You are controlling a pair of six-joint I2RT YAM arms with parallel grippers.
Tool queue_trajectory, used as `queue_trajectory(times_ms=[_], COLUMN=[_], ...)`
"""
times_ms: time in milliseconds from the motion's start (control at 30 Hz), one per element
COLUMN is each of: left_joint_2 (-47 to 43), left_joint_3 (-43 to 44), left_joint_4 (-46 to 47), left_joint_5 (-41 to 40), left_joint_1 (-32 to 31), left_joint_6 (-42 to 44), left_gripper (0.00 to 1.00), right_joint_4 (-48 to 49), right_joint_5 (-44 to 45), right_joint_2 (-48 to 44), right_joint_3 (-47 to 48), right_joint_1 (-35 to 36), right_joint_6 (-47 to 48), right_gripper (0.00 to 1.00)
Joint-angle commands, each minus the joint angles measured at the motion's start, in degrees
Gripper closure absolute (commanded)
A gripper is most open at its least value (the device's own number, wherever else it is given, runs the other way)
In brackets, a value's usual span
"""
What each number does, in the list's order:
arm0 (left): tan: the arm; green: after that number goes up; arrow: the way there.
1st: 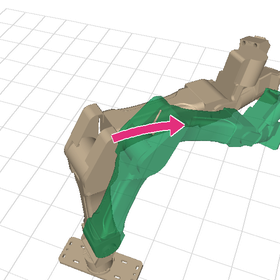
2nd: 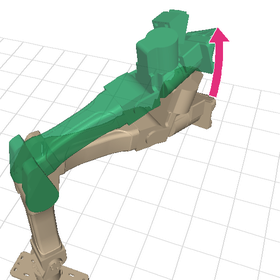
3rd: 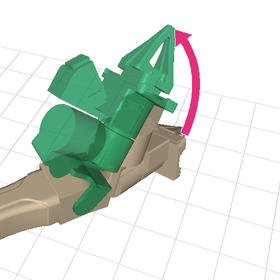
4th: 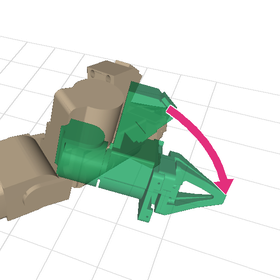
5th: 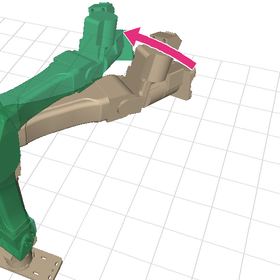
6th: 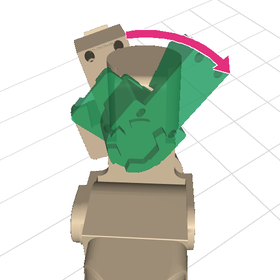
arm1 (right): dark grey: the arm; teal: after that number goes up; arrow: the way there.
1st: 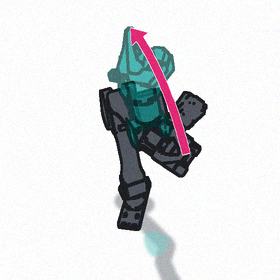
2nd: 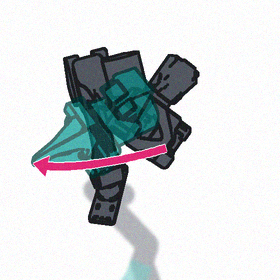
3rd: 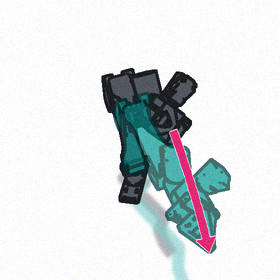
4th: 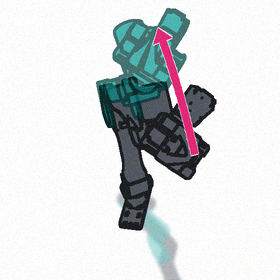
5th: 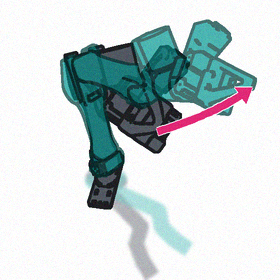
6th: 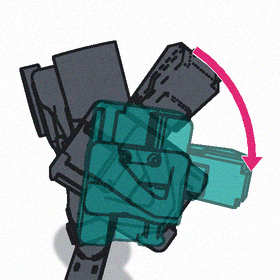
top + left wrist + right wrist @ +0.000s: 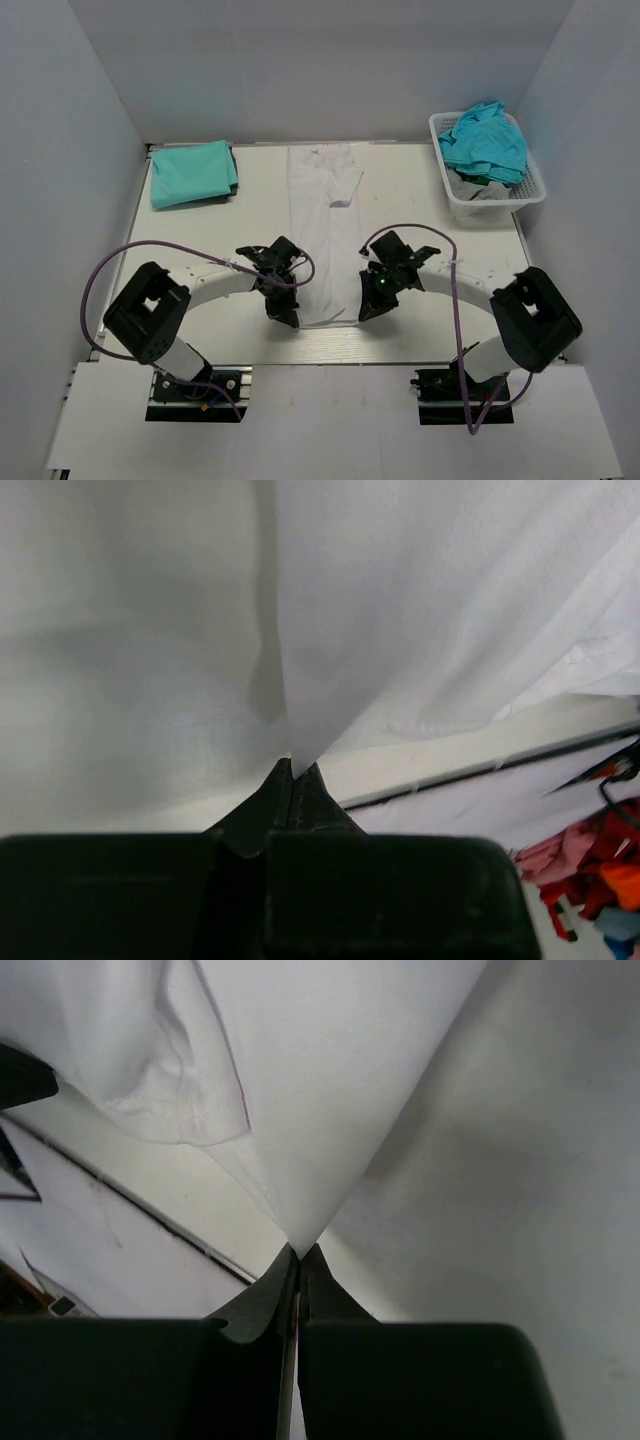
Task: Fold and stack the t-shirts
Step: Grab the bottom of the folded rectangular tshirt with both arms, then fold the folded rectangular tshirt in 1/3 of the way
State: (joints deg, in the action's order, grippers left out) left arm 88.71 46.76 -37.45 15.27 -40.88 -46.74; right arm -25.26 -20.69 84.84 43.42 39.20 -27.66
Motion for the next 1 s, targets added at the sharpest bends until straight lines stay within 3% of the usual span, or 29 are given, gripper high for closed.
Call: queue_trajectory(times_ms=[0, 167, 400, 600, 700, 967], left_joint_2=[-3.8, -3.19, 3.65, 10.34, 14.12, 23.35], left_joint_3=[-0.72, 7.09, 20.81, 34.78, 44.0, 55.97], left_joint_4=[-6.13, -9.66, -16.14, -22.21, -20.92, -19.33], left_joint_5=[2.49, 0.03, -9.88, -18.41, -21.85, -21.16], left_joint_1=[-1.92, -2.97, -0.86, 1.5, 3.79, 10.2], left_joint_6=[-0.72, -0.72, 0.42, 2.18, 2.7, 5.43], left_gripper=[1.0, 1.0, 1.0, 1.0, 1.0, 1.0], right_joint_4=[-3.31, -3.83, -10.86, -14.55, -14.91, -18.6], right_joint_5=[-4.53, -4.2, 8.1, 11.63, 12.6, 12.69], right_joint_2=[-4.85, -5.13, -0.56, 5.6, 8.66, 19.57], right_joint_3=[-2.37, -0.27, 14.47, 25.04, 29.96, 47.43], right_joint_1=[0.79, 1.14, -0.79, -4.47, -5.53, -10.45], right_joint_6=[0.85, 0.85, 0.59, 1.64, 2.26, 3.49], right_gripper=[1.0, 1.0, 1.0, 1.0, 1.0, 1.0])
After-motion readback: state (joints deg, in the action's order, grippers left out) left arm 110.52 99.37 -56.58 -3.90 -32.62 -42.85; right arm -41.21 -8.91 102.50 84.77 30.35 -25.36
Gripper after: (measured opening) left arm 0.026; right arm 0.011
